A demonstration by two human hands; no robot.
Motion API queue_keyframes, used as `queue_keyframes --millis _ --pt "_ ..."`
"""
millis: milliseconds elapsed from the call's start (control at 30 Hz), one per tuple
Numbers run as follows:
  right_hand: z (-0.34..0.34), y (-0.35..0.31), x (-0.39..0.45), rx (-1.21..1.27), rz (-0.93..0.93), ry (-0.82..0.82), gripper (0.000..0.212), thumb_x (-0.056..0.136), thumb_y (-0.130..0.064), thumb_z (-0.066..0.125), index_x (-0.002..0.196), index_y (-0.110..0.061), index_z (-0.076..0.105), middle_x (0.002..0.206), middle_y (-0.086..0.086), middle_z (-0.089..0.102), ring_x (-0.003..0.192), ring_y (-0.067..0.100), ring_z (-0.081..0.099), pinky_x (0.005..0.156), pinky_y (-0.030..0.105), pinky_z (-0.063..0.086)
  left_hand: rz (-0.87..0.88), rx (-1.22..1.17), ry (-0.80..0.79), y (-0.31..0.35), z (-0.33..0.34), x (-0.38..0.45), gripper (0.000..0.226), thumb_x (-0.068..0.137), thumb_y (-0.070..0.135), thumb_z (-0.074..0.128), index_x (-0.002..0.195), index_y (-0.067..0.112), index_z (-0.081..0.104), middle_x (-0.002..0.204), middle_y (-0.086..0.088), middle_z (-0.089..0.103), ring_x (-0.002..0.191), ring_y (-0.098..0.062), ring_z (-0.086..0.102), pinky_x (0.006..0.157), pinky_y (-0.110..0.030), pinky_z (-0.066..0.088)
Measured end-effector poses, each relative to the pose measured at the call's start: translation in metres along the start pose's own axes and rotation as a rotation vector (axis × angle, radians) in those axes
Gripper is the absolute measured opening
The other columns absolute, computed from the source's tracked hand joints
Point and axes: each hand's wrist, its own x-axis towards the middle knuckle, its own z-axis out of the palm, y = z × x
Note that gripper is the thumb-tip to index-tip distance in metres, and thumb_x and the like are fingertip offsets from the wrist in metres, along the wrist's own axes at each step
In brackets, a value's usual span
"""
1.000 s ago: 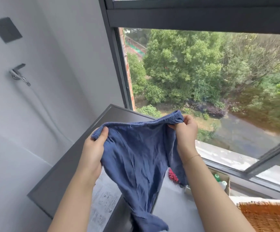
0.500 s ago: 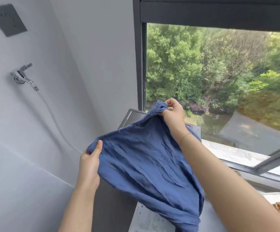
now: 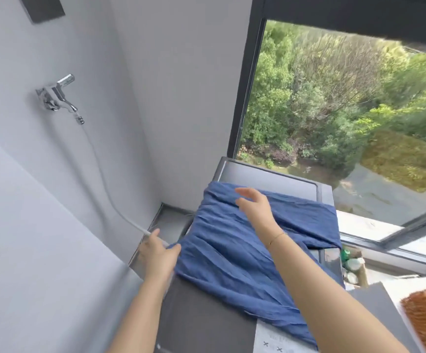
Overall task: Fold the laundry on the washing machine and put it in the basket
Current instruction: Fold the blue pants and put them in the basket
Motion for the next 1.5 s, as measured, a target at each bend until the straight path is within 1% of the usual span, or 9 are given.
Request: queue_keyframes --millis 267,433,600,767,967,1067,1200,1367,1500 --pt "-0.048 0.113 -0.129 -0.135 0.169 0.249 0.021 0.083 -0.005 0.056 0.079 -0.022 0.066 0.073 -0.004 0.067 0.064 0.013 0.058 0.063 0.029 0.049 0.208 0.094 -0.333 -0.027 0.044 -0.020 0.061 0.089 0.023 0.064 0.143 0.020 0.038 0.148 -0.010 0.029 0.137 -0.027 0.029 0.110 -0.034 0.026" --pt "-0.059 0.161 -0.182 -0.042 0.413 0.353 0.021 0.090 -0.016 0.056 0.076 0.000 0.059 0.052 0.007 0.062 0.042 0.020 0.053 0.042 0.027 0.041 -0.100 -0.306 -0.352 -0.044 0.048 -0.014 0.075 0.079 0.026 0.071 0.141 0.008 0.034 0.138 -0.011 0.047 0.119 -0.028 0.050 0.103 -0.039 0.038" --pt "-0.076 0.173 -0.184 0.093 0.443 0.511 0.043 0.093 -0.030 0.057 0.070 0.006 0.061 0.051 0.013 0.063 0.041 0.023 0.056 0.040 0.026 0.042 -0.321 -0.167 -0.350 -0.060 0.040 -0.007 0.078 0.088 0.051 0.060 0.140 -0.004 0.039 0.144 -0.018 0.043 0.131 -0.034 0.042 0.107 -0.039 0.033" --pt "-0.116 0.173 -0.159 0.170 0.530 0.651 0.043 0.092 -0.028 0.059 0.065 0.006 0.060 0.054 0.019 0.062 0.038 0.024 0.057 0.035 0.022 0.044 -0.440 -0.376 -0.550 -0.064 0.032 0.008 0.049 0.080 0.041 0.073 0.112 0.006 0.062 0.111 -0.016 0.063 0.103 -0.030 0.058 0.098 -0.050 0.047" --pt "-0.120 0.181 -0.146 0.169 0.611 0.598 0.029 0.088 -0.013 0.047 0.068 0.004 0.060 0.053 0.016 0.063 0.037 0.022 0.058 0.033 0.020 0.044 -0.298 -0.661 -0.241 -0.058 0.040 0.007 0.015 0.091 0.002 0.060 0.083 0.014 0.057 0.056 0.010 0.066 0.046 0.002 0.059 0.053 -0.010 0.049" --pt "-0.119 0.182 -0.146 0.204 0.564 0.617 0.035 0.090 -0.016 0.042 0.070 0.005 0.062 0.054 0.016 0.065 0.040 0.024 0.059 0.035 0.022 0.046 -0.273 -0.854 -0.226 -0.043 0.039 0.006 0.015 0.095 0.002 0.053 0.094 0.016 0.059 0.106 -0.002 0.063 0.084 -0.012 0.062 0.089 -0.022 0.046" --pt "-0.131 0.162 -0.149 0.162 0.316 0.770 0.032 0.091 -0.017 0.046 0.068 -0.007 0.066 0.074 0.015 0.070 0.056 0.025 0.062 0.056 0.034 0.054 -0.270 -1.143 -0.348 -0.008 0.023 -0.002 0.025 0.101 0.001 0.037 0.091 0.018 0.052 0.139 -0.007 0.049 0.130 -0.019 0.048 0.103 -0.029 0.041" --pt "-0.133 0.131 -0.164 0.532 0.055 1.033 0.024 0.096 -0.013 0.048 0.081 -0.012 0.067 0.081 0.007 0.065 0.074 0.016 0.062 0.067 0.027 0.055 -0.261 -1.276 -0.302 0.004 0.021 -0.019 0.031 0.101 -0.002 0.032 0.090 0.020 0.051 0.136 -0.001 0.052 0.132 -0.016 0.045 0.097 -0.025 0.044" --pt "-0.106 0.167 -0.186 1.190 0.351 1.122 0.025 0.091 0.003 0.038 0.074 -0.010 0.050 0.073 0.006 0.051 0.067 0.014 0.052 0.068 0.022 0.054 -0.352 -1.170 -0.076 -0.035 0.043 -0.021 0.040 0.093 -0.018 0.027 0.102 0.015 0.049 0.138 -0.014 0.047 0.102 -0.022 0.059 0.072 -0.025 0.053"
